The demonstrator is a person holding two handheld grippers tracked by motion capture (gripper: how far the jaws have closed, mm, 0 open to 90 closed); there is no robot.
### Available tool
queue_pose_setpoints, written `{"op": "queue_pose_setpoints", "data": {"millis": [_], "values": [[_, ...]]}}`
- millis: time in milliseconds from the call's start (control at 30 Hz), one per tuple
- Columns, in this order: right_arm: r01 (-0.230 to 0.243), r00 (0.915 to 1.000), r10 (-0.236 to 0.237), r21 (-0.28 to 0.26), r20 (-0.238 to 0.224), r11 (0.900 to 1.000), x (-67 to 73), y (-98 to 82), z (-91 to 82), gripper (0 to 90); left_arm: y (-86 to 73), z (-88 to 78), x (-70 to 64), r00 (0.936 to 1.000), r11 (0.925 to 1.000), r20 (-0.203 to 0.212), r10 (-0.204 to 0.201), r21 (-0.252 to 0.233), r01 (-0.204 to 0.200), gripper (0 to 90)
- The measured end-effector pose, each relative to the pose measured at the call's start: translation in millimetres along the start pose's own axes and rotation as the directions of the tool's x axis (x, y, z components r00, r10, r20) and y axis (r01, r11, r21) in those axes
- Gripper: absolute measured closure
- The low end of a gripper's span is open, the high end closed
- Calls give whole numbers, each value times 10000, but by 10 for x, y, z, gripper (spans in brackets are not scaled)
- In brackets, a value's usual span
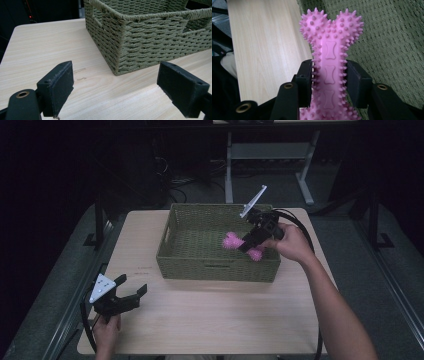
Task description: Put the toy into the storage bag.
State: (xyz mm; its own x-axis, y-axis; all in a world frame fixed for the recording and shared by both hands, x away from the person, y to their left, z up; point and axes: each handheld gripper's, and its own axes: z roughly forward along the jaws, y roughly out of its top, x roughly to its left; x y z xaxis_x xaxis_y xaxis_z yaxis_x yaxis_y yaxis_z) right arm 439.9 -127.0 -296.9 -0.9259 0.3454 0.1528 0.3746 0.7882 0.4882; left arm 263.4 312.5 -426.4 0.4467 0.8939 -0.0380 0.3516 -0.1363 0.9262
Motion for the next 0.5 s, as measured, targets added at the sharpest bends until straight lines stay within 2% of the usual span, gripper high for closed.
{"op": "queue_pose_setpoints", "data": {"millis": [267, 500], "values": [[-224, 9997, 225, -63, 23, 9997, -117, 11, 21, 582, -2, -6, 9, 10000, 10000, -25, 13, 5, -13, 133], [-410, 9991, 409, 131, 112, 9991, -209, -2, 114, 581, -3, -6, 14, 10000, 10000, -30, 19, 2, -19, 133]]}}
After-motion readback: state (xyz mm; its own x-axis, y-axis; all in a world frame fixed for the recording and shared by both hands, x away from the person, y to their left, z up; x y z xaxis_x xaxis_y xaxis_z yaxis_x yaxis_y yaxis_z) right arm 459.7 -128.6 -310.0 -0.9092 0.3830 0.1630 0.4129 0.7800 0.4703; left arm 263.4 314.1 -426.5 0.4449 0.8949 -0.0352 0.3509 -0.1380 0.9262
